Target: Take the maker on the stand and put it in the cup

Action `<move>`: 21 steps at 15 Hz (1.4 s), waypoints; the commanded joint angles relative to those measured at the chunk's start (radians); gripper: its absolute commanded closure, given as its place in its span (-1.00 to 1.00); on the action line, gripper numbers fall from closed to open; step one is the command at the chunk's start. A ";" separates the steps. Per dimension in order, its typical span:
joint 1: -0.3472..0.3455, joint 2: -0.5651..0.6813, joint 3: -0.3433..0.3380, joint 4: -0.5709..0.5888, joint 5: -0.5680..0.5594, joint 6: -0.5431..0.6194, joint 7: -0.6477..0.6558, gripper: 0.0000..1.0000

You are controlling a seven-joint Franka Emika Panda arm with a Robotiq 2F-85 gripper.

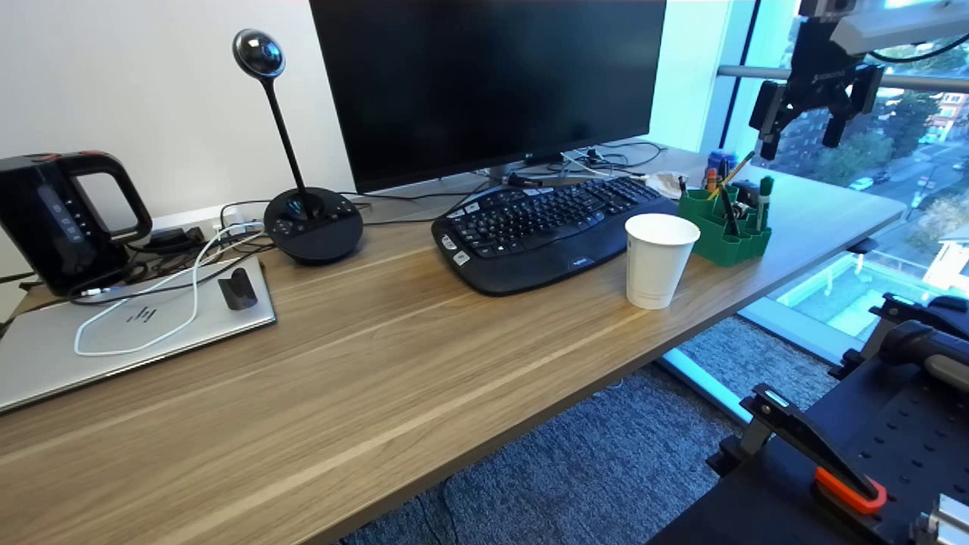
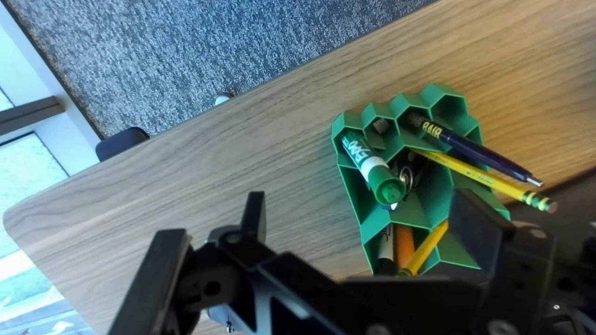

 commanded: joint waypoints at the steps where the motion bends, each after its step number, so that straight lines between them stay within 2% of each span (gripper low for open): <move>1: 0.010 0.046 -0.022 0.035 -0.010 0.001 -0.005 -1.00; 10: 0.046 0.127 -0.064 0.072 -0.069 -0.040 0.034 -1.00; 21: 0.069 0.154 -0.061 0.100 -0.059 -0.044 0.028 -1.00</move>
